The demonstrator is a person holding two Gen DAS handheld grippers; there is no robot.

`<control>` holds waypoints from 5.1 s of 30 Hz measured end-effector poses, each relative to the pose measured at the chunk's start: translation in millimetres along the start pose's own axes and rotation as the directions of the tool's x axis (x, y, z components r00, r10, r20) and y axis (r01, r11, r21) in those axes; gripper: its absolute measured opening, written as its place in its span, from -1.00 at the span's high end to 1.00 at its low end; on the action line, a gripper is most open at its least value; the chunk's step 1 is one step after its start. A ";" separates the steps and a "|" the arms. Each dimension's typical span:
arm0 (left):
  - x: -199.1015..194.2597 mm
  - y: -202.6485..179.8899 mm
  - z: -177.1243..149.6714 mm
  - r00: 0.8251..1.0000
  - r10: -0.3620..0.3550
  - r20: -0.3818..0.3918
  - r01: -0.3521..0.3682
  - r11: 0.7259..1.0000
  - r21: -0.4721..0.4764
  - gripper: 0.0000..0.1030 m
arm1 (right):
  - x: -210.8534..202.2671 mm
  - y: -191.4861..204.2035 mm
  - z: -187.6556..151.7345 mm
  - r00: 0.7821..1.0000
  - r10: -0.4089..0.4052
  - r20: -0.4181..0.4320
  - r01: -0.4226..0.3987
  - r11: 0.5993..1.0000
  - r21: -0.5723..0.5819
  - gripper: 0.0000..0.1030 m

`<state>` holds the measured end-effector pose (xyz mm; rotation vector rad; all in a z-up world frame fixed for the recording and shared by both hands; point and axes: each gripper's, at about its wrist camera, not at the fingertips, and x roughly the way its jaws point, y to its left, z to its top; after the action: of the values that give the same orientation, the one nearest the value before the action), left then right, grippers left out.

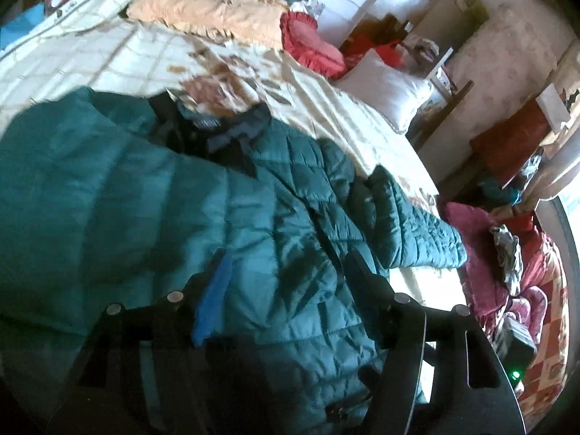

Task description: Fold large clothes

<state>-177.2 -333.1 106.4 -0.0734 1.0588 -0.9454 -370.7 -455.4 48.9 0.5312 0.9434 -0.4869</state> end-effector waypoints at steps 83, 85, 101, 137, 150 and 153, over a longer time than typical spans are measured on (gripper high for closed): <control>7.8 176.0 27.9 0.798 0.597 0.081 -0.581 0.798 -0.159 -0.43 | 111.9 98.6 87.0 0.998 -0.050 0.036 0.059 0.930 -0.363 -0.01; 7.8 172.9 27.6 0.787 0.611 0.085 -0.597 0.790 -0.143 -0.43 | 110.1 98.5 88.7 0.998 -0.053 0.031 0.061 0.933 -0.355 -0.01; 9.8 119.9 16.0 0.849 0.521 0.084 -0.518 0.853 -0.055 -0.42 | 102.0 73.8 103.2 0.994 -0.109 0.032 0.114 0.957 -0.265 -0.01; -26.1 111.7 -3.1 0.908 0.398 0.132 -0.380 0.914 -0.144 -0.43 | -22.7 -218.8 94.5 0.924 -0.365 0.116 0.330 0.912 0.244 -0.59; -16.9 109.4 -6.3 0.907 0.406 0.109 -0.394 0.912 -0.113 -0.42 | -21.4 -342.1 88.7 0.889 -0.457 0.029 0.364 0.743 0.562 -0.59; -17.0 109.8 -6.3 0.907 0.407 0.109 -0.395 0.911 -0.115 -0.43 | -16.6 -356.0 93.6 0.891 -0.454 0.026 0.352 0.724 0.593 -0.59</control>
<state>-116.0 -250.8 63.2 0.0093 0.9471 -0.5107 -535.4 -784.7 32.8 0.8179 0.7322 -1.2299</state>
